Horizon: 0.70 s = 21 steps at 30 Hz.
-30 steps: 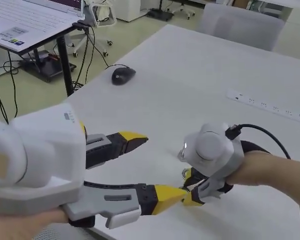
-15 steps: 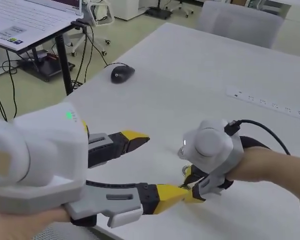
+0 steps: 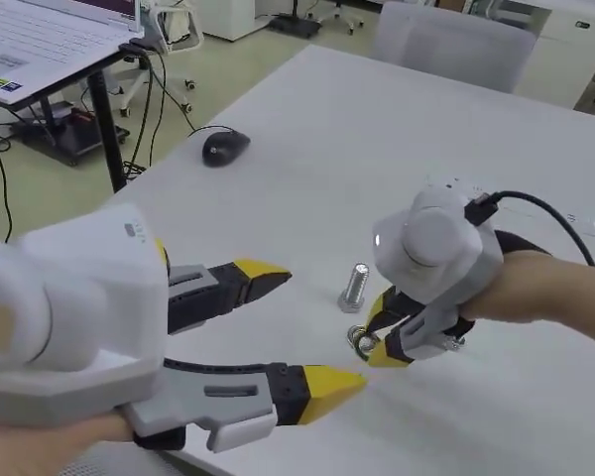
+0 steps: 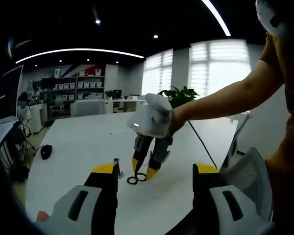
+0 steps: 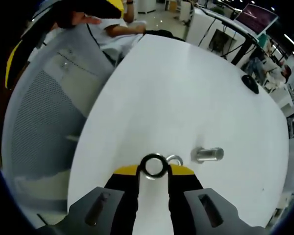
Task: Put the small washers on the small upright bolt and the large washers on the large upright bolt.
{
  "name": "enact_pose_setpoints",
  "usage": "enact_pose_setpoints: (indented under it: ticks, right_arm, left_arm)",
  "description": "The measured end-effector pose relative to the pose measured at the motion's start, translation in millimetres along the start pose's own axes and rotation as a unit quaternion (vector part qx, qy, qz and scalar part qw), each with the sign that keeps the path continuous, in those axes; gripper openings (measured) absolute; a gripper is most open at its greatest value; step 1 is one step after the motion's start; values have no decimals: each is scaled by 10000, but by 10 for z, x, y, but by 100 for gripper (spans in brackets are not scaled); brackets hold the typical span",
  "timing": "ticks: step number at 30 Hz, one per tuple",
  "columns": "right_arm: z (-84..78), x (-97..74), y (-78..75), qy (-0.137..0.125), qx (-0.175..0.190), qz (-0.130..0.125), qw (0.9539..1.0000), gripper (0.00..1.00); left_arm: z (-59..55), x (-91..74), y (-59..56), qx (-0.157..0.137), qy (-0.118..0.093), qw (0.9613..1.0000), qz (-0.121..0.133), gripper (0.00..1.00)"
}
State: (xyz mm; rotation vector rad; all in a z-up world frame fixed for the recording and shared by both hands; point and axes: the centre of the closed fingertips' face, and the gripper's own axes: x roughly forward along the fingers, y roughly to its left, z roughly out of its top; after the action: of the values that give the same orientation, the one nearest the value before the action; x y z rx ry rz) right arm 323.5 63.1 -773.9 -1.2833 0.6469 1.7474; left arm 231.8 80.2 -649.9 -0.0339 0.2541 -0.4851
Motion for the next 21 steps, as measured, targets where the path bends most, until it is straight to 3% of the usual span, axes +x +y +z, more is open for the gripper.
enact_pose_setpoints:
  ticks: [13,21]
  right_arm:
    - [82,-306,-479,120,-150,-350,9992,22]
    - [156,-291,-679,155,-244,-405,9988,22]
  left_arm:
    - [-10,19,7,-5,30,10000,-46,61]
    - [-5,36,35,-25,43,10000,-41,61]
